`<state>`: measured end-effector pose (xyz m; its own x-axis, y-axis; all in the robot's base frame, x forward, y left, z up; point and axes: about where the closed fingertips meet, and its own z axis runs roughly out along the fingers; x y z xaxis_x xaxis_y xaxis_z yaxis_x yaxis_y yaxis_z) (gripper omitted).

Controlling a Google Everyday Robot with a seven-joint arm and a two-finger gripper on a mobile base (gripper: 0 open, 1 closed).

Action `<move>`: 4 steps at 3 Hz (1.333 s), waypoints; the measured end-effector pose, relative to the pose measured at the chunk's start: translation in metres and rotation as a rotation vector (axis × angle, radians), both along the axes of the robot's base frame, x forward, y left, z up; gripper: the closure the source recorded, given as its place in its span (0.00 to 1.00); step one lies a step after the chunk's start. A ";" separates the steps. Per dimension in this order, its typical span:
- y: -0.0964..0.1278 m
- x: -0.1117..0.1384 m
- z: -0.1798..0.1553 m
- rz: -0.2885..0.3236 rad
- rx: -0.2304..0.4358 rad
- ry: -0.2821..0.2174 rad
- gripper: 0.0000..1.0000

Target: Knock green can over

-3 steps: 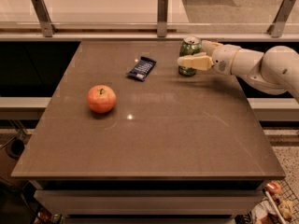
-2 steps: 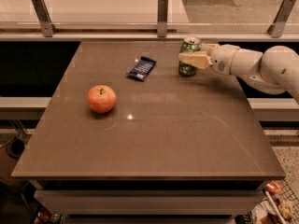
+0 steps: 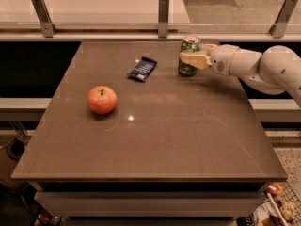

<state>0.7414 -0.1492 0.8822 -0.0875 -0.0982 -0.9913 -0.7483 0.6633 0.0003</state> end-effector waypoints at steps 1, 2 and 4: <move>0.003 0.000 0.000 0.004 0.001 0.000 1.00; 0.000 -0.002 0.004 -0.011 -0.024 0.009 1.00; -0.023 -0.010 0.024 -0.093 -0.197 0.071 1.00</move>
Offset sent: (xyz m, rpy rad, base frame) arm -0.0047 -0.0123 0.0110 -0.0604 0.0188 -0.0422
